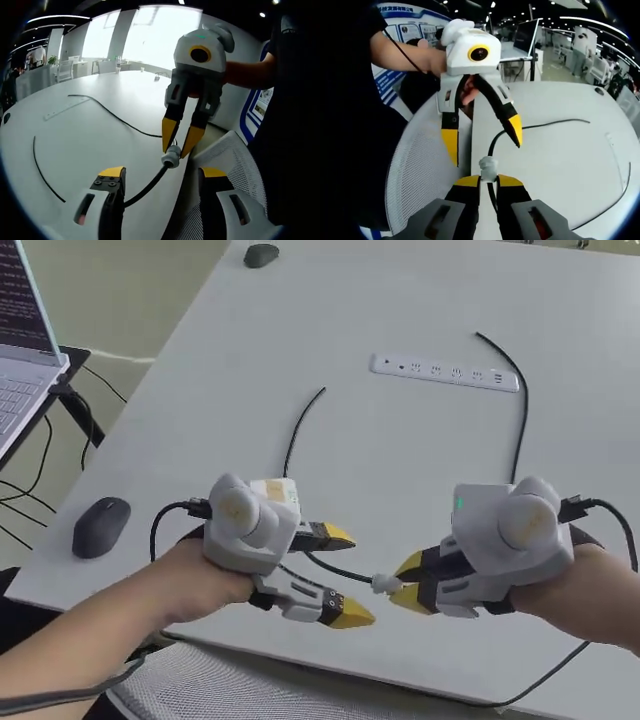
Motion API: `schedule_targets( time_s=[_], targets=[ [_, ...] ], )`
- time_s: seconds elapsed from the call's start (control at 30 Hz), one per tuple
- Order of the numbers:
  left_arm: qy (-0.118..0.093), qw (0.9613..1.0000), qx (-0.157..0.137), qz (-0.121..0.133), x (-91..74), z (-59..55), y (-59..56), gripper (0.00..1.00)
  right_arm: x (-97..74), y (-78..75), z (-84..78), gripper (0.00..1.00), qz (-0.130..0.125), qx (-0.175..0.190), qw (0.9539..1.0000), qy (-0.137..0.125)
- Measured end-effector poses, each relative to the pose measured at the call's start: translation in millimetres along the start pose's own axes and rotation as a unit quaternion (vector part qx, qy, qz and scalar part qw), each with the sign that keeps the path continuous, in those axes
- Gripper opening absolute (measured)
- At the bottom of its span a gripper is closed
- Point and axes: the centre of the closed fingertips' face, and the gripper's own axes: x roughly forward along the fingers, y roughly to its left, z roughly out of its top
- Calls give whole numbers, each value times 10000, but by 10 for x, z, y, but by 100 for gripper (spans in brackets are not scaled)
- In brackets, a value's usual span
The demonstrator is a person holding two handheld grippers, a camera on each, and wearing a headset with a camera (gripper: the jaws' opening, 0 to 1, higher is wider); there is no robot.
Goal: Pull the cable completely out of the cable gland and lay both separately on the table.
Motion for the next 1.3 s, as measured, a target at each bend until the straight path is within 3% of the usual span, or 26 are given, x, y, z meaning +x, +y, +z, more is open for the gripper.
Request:
schedule_targets(
  time_s=[0.47,0.67,1.3],
  targets=[
    [-118,9996,-9,-245,23,51,-96,44,-25,77,28,6,98,-303,9995,27],
    [-176,9990,-8,-404,39,81,-161,30,-32,72,17,6,121,-379,9992,43],
    [-323,9972,250,-623,94,148,-237,17,-83,69,-19,6,160,-663,9977,-46]
  ],
)
